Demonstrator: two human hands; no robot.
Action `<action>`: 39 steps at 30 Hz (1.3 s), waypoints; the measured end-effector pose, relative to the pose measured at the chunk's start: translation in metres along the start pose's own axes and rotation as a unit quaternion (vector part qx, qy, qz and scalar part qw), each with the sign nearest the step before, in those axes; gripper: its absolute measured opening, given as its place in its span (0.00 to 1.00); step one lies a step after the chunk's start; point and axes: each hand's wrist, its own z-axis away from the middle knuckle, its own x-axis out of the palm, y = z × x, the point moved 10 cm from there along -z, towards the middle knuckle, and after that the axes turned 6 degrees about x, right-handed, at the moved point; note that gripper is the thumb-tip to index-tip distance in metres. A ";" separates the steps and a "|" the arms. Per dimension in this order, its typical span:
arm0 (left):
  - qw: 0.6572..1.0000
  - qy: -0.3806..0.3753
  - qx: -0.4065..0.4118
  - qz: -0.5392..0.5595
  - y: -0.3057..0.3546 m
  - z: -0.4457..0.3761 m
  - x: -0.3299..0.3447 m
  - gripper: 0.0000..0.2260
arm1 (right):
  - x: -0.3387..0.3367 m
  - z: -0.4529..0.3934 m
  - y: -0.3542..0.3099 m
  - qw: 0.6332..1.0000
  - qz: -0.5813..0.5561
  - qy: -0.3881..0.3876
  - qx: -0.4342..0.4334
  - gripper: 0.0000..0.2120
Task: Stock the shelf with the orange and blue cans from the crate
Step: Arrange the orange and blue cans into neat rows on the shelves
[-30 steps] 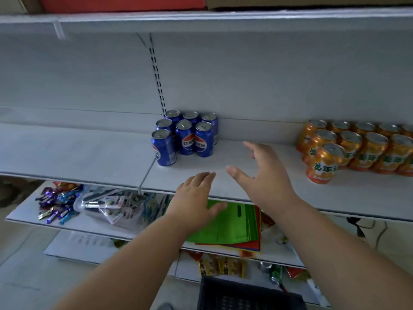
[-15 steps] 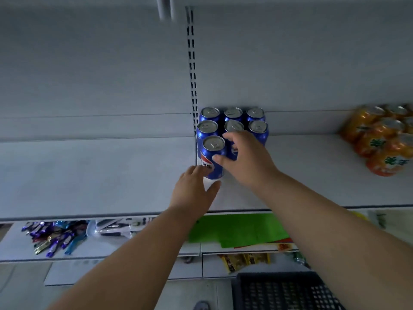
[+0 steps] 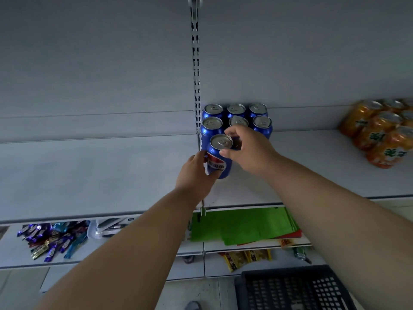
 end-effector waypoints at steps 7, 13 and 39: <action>1.000 0.014 -0.010 -0.022 -0.003 -0.003 -0.012 0.22 | 0.013 -0.007 -0.011 0.997 0.071 -0.027 0.016 0.27; 0.999 0.013 -0.030 -0.009 -0.009 -0.009 -0.008 0.27 | 0.016 -0.012 -0.025 0.991 0.121 -0.053 -0.014 0.30; 0.954 -0.151 0.174 -0.191 0.074 -0.098 -0.056 0.18 | -0.034 -0.055 -0.025 0.993 0.087 0.060 -0.052 0.12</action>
